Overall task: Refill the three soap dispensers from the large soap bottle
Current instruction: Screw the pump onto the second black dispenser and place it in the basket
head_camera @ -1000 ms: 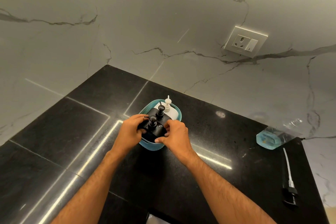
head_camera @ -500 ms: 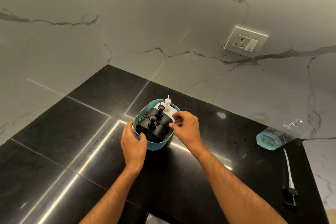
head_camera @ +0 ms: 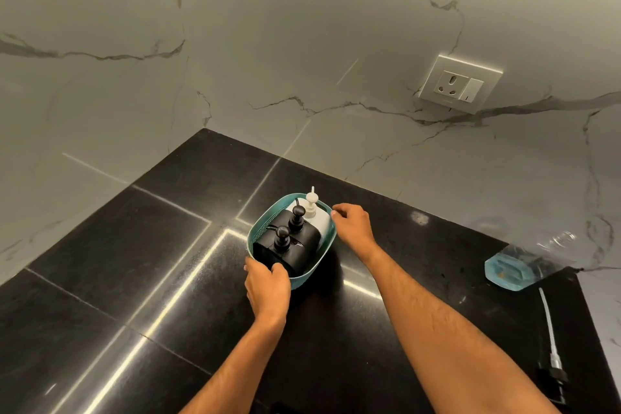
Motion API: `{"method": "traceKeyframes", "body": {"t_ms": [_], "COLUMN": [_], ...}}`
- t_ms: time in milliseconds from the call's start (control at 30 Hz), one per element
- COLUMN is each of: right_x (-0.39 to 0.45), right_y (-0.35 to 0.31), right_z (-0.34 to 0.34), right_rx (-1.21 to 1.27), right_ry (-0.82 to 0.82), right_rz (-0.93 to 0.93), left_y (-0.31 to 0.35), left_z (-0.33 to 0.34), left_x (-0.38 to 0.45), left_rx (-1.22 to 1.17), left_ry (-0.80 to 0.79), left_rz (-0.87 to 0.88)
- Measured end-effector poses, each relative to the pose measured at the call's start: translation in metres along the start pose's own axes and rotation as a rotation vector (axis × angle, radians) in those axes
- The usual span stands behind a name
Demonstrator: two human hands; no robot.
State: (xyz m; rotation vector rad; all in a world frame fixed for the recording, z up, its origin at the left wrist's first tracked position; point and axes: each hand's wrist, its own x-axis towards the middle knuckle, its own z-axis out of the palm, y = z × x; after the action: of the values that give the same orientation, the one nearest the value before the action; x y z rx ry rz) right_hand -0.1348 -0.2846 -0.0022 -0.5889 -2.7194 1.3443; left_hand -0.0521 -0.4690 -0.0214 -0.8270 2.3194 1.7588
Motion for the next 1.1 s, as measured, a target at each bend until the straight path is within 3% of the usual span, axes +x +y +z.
{"method": "traceKeyframes", "body": {"t_ms": [200, 533, 833, 1100], "right_x": [0.011, 0.02, 0.017, 0.015], "right_y": [0.005, 0.018, 0.041, 0.06], "right_z": [0.004, -0.02, -0.068, -0.08], "right_rx": [-0.052, -0.133, -0.065, 0.002], "right_ry": [-0.045, 0.1, 0.39, 0.526], "right_rz": [-0.006, -0.001, 0.098, 0.205], "left_y": [0.0, 0.039, 0.103, 0.142], "left_z": [-0.001, 0.022, 0.083, 0.135], "left_x": [0.012, 0.063, 0.116, 0.138], "left_rx": [0.005, 0.065, 0.14, 0.184], "left_ry": [0.013, -0.124, -0.433, -0.663], "left_rz": [0.049, 0.152, 0.286, 0.384]}}
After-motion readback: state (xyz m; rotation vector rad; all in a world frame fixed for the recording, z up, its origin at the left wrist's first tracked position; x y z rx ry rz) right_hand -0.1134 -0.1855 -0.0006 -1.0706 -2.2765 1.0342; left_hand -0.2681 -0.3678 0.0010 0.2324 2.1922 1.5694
